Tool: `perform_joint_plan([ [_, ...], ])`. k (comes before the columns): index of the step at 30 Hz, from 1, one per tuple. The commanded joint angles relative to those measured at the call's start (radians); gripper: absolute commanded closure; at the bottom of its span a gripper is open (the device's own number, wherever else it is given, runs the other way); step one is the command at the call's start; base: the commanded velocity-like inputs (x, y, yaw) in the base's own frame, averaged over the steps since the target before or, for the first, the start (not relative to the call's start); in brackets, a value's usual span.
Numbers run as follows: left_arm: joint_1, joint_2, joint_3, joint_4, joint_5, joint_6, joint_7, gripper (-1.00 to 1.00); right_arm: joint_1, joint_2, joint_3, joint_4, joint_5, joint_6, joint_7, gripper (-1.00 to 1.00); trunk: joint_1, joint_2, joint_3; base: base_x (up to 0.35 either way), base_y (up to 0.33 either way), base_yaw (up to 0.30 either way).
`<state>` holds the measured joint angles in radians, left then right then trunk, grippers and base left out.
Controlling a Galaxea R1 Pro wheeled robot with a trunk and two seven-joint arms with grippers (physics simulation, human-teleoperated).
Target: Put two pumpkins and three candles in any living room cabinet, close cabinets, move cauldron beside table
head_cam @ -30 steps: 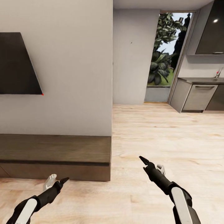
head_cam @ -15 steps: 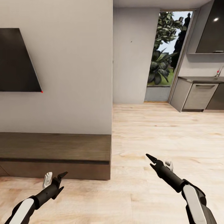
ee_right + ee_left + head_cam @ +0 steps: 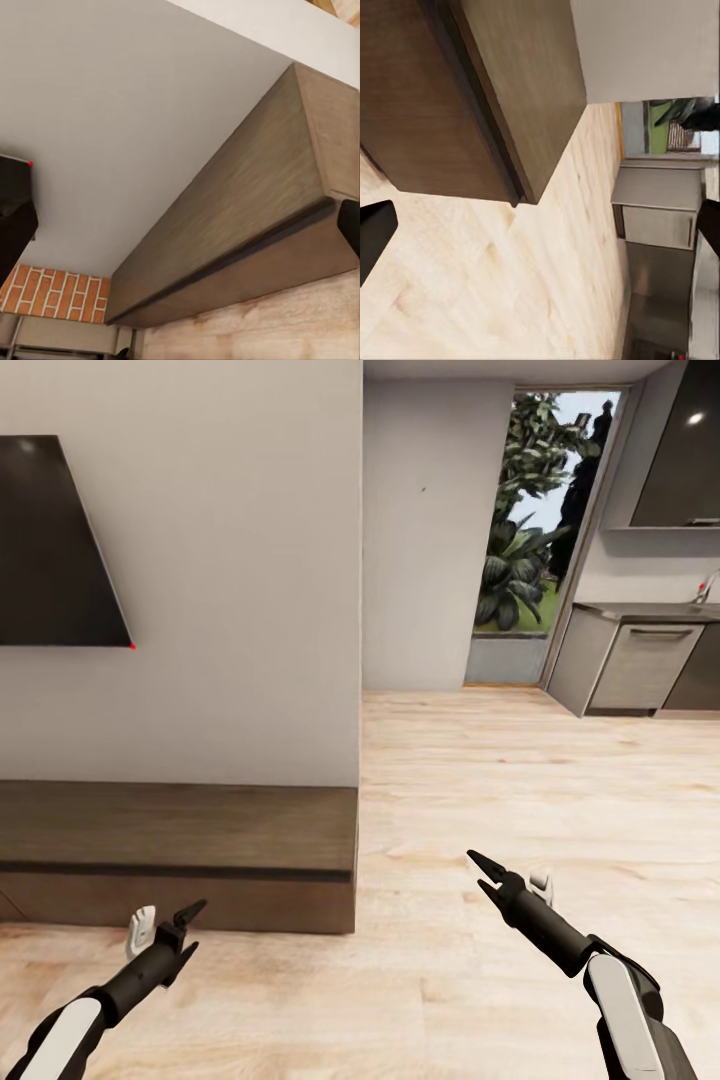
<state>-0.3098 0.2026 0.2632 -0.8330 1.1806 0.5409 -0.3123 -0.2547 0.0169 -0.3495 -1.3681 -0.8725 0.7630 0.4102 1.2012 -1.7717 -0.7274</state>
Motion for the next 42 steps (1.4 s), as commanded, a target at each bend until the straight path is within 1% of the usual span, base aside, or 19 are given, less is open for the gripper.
perform_joint_plan([
  [1,0.0,0.001,0.0,0.0,-0.001,-0.009,-0.014,-1.0,0.0,0.0,0.0,0.0,0.0,0.0,0.001,-1.0,0.004,-0.007,-0.003,0.0,0.0,0.0],
  [6,0.0,0.006,0.001,0.0,0.001,-0.022,-0.04,-1.0,0.0,-0.001,-0.002,-0.003,0.0,0.003,0.018,-1.0,0.023,-0.042,-0.019,0.0,0.0,0.0],
  [10,0.0,0.004,0.002,0.0,0.001,-0.027,-0.061,-1.0,-0.001,-0.001,-0.007,-0.018,0.001,0.004,0.084,-1.0,0.038,-0.07,-0.031,0.0,0.0,0.0],
  [14,0.0,0.008,0.005,0.0,0.001,-0.028,-0.075,-1.0,-0.001,0.0,-0.008,-0.02,0.0,0.003,0.111,-1.0,0.054,-0.098,-0.044,0.0,0.0,0.0],
  [22,0.0,0.015,0.007,0.002,-0.001,-0.029,-0.088,-1.0,-0.001,0.0,-0.01,-0.02,0.001,0.0,0.117,-1.0,0.084,-0.154,-0.069,0.0,0.0,0.0],
  [30,0.0,0.017,0.007,0.027,0.003,-0.043,-0.088,-1.0,-0.001,0.0,-0.01,-0.02,0.0,-0.001,0.117,-1.0,0.115,-0.21,-0.094,0.0,0.0,0.0],
  [32,0.0,0.017,0.008,0.051,0.007,-0.053,-0.088,-1.0,0.0,0.001,-0.01,-0.021,0.0,-0.001,0.117,-1.0,0.123,-0.224,-0.1,0.0,0.0,0.0],
  [33,0.0,0.016,0.008,0.071,0.01,-0.075,-0.088,-1.0,0.0,0.002,-0.009,-0.021,0.0,-0.001,0.117,-1.0,0.127,-0.231,-0.103,0.0,0.0,0.0],
  [36,0.0,0.015,0.008,0.089,0.013,-0.12,-0.089,-1.0,0.0,0.003,-0.008,-0.022,0.0,-0.001,0.117,-1.0,0.138,-0.252,-0.113,0.0,0.0,0.0],
  [42,0.0,0.017,0.006,0.096,0.013,-0.137,-0.094,-1.0,0.0,0.003,-0.007,-0.022,0.0,-0.001,0.117,-1.0,0.161,-0.294,-0.132,0.0,0.0,0.0],
])
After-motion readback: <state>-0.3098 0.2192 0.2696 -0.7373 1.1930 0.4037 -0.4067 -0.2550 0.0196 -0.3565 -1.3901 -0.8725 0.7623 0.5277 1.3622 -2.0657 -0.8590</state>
